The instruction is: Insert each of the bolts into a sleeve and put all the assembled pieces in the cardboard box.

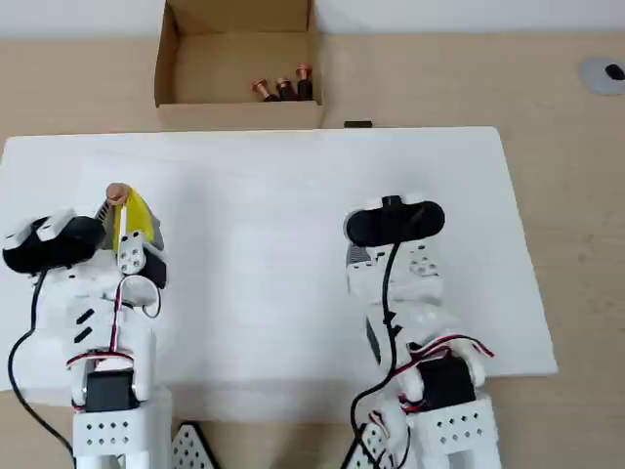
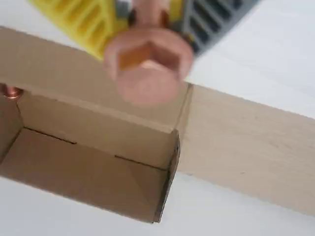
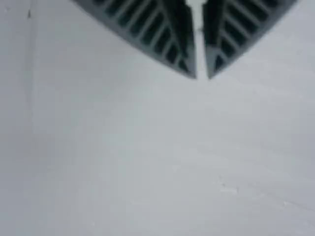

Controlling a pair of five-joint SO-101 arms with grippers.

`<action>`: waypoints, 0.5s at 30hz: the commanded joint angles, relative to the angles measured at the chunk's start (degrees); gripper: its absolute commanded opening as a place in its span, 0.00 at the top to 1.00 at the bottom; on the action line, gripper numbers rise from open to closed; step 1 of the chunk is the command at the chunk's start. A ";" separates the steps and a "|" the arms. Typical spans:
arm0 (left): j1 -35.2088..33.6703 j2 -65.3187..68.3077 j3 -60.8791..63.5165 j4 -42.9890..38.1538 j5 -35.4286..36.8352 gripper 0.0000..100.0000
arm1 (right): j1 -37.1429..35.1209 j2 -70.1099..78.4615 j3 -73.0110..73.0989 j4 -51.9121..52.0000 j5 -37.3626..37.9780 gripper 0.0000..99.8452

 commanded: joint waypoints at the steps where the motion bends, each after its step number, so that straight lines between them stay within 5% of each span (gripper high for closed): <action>1: -0.79 -0.75 0.62 -0.35 0.53 1.00 | 0.66 -0.40 2.15 -3.16 -0.53 0.99; 15: -0.79 -0.84 0.62 6.77 0.70 0.99 | 0.92 -1.54 13.41 -14.95 -0.53 0.99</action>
